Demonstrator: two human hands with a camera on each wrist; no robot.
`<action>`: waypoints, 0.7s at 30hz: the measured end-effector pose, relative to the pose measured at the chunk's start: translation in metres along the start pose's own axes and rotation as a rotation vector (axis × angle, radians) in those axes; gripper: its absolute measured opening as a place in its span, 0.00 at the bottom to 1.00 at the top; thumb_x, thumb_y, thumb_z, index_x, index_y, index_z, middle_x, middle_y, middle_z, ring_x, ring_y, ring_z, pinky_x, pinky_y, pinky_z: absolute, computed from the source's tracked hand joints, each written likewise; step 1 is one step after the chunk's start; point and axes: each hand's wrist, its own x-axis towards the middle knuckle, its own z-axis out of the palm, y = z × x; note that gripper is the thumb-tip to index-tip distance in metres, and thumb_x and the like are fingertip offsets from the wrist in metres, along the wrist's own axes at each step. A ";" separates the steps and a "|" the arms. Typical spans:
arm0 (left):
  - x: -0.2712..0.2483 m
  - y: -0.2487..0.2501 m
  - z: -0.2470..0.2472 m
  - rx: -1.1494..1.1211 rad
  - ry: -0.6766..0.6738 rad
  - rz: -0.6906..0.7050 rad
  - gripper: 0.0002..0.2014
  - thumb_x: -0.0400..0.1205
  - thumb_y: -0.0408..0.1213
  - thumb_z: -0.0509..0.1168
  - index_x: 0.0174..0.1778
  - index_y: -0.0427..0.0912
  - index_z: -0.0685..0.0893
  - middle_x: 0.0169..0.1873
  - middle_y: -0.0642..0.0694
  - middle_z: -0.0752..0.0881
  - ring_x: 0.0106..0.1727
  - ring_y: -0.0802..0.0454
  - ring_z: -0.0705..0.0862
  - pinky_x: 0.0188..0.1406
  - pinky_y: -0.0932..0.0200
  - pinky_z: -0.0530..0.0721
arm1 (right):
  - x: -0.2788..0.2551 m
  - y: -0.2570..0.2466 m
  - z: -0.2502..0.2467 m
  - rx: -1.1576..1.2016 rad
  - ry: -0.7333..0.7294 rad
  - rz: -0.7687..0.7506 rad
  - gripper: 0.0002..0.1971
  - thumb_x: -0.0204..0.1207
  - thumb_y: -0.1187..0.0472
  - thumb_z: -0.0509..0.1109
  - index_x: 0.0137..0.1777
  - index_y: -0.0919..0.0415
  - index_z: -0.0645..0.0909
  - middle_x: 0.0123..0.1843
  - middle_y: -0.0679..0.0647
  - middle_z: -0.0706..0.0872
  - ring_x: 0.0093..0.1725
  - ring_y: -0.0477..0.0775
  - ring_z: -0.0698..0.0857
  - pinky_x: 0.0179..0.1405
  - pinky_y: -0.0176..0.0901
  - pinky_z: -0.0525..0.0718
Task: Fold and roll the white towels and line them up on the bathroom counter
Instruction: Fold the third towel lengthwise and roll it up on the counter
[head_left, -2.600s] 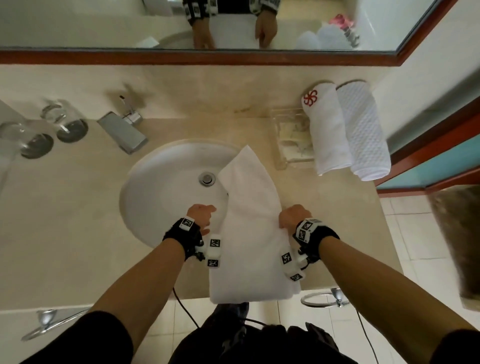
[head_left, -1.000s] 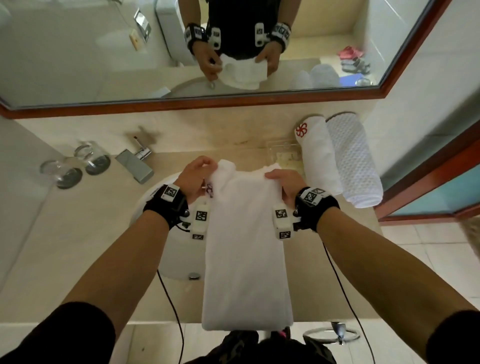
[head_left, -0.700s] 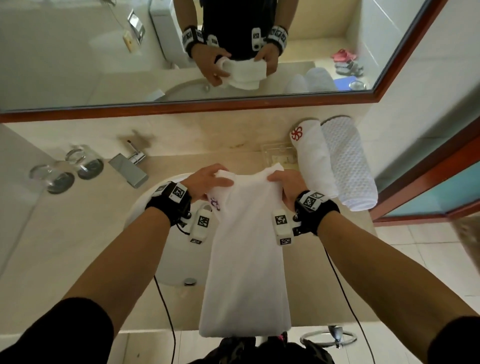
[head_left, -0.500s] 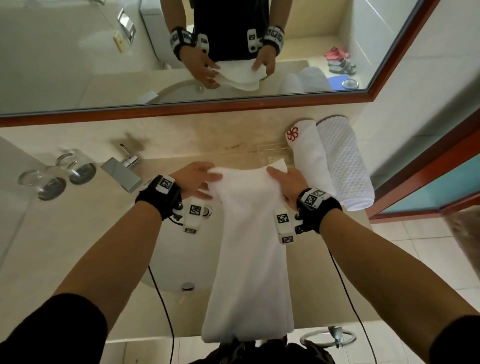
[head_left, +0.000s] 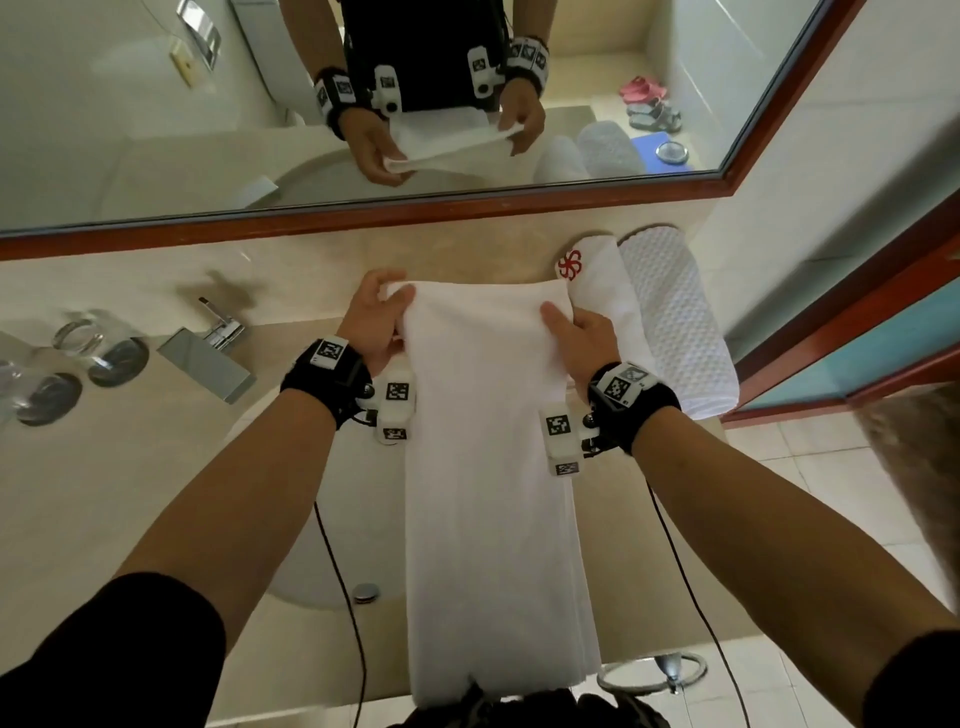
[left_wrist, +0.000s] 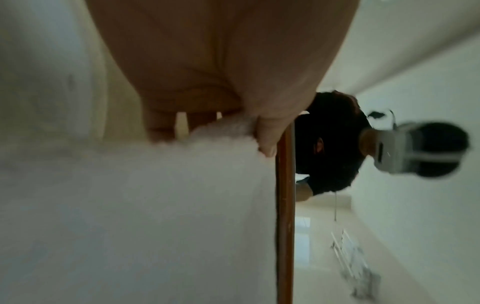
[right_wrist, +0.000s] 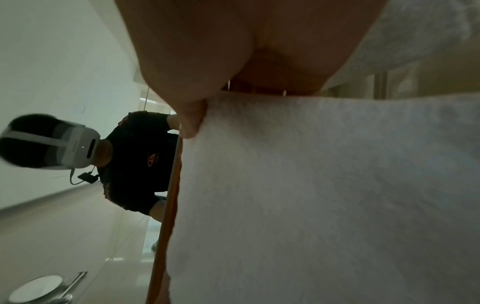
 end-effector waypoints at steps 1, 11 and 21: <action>0.000 -0.003 0.001 -0.048 -0.013 -0.058 0.06 0.87 0.40 0.62 0.59 0.52 0.76 0.41 0.45 0.81 0.37 0.50 0.80 0.33 0.57 0.82 | 0.002 0.002 -0.001 0.021 -0.008 0.015 0.42 0.64 0.34 0.73 0.50 0.80 0.78 0.39 0.64 0.84 0.37 0.62 0.83 0.44 0.63 0.88; -0.008 -0.069 0.034 -0.100 -0.246 -0.395 0.07 0.78 0.43 0.72 0.43 0.44 0.83 0.33 0.48 0.88 0.36 0.49 0.83 0.33 0.58 0.79 | 0.006 -0.001 -0.012 0.054 0.036 0.062 0.25 0.79 0.43 0.67 0.48 0.69 0.86 0.48 0.62 0.91 0.51 0.63 0.90 0.55 0.60 0.89; -0.018 -0.079 0.055 -0.386 -0.304 -0.567 0.24 0.81 0.55 0.64 0.61 0.38 0.85 0.52 0.37 0.88 0.45 0.40 0.90 0.46 0.48 0.89 | 0.012 -0.011 -0.011 0.199 -0.014 0.141 0.16 0.80 0.48 0.70 0.48 0.63 0.87 0.50 0.60 0.92 0.52 0.62 0.90 0.56 0.62 0.88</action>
